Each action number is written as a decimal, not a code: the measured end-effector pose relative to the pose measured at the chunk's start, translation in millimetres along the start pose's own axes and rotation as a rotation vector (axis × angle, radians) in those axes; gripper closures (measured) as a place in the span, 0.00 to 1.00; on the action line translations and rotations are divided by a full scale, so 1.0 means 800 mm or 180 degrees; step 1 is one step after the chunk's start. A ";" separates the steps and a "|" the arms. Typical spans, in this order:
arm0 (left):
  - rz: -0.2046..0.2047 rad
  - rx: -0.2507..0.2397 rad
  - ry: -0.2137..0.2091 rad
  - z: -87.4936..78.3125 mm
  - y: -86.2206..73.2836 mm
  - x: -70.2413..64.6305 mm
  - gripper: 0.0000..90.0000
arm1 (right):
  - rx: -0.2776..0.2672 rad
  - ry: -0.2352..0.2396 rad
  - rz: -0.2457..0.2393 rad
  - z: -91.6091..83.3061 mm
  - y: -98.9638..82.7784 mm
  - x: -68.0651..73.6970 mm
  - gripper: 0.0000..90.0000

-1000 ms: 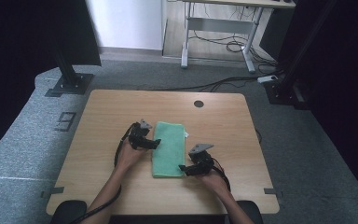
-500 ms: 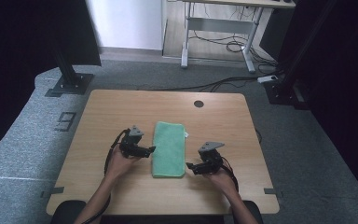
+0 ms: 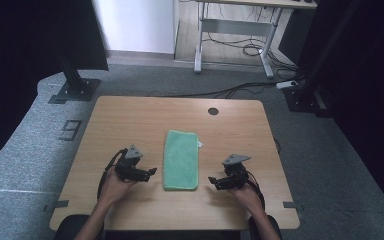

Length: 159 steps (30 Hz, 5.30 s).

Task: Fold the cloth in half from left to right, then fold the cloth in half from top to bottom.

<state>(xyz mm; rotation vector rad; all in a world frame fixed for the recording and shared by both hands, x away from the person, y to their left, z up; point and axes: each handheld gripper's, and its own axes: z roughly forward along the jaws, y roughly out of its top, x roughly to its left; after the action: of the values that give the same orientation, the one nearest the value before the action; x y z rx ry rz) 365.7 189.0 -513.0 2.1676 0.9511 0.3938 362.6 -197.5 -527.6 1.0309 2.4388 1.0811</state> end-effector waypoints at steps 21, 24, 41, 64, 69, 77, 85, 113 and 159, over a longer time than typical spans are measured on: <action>0.0014 0.0298 0.0121 0.014 -0.044 -0.003 0.02 | 0.0125 -0.0162 0.0016 0.012 -0.033 -0.019 0.02; -0.0005 0.0272 0.0115 0.016 -0.046 -0.002 0.00 | 0.0102 -0.0156 0.0045 0.013 -0.035 -0.020 0.00; -0.0055 0.0290 0.0076 0.018 -0.045 0.001 0.00 | 0.0074 -0.0176 0.0061 0.013 -0.037 -0.020 0.00; -0.0145 0.0289 0.0100 0.021 -0.024 0.001 0.00 | 0.0072 -0.0171 0.0061 0.013 -0.037 -0.021 0.00; -0.0098 0.0270 0.0087 0.026 -0.011 -0.001 0.01 | 0.0073 -0.0172 0.0062 0.013 -0.037 -0.021 0.00; -0.0099 0.0156 0.0023 0.040 0.015 -0.005 0.03 | 0.0073 -0.0172 0.0063 0.013 -0.037 -0.021 0.00; -0.0045 0.0137 0.0156 0.056 0.039 -0.007 0.05 | 0.0073 -0.0176 0.0064 0.013 -0.037 -0.021 0.00; -0.0293 0.0247 0.0265 0.109 0.045 0.021 0.06 | 0.0059 -0.0141 0.0164 0.019 -0.027 -0.013 0.03; -0.0107 0.0235 0.0081 0.064 0.001 -0.029 0.07 | 0.0096 0.0226 -0.0279 0.035 -0.016 0.092 0.05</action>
<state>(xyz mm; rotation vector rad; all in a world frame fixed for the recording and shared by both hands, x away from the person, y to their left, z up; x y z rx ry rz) 377.3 146.3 -547.7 2.2147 1.0295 0.3765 318.3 -136.6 -553.6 0.8995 2.5380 1.0732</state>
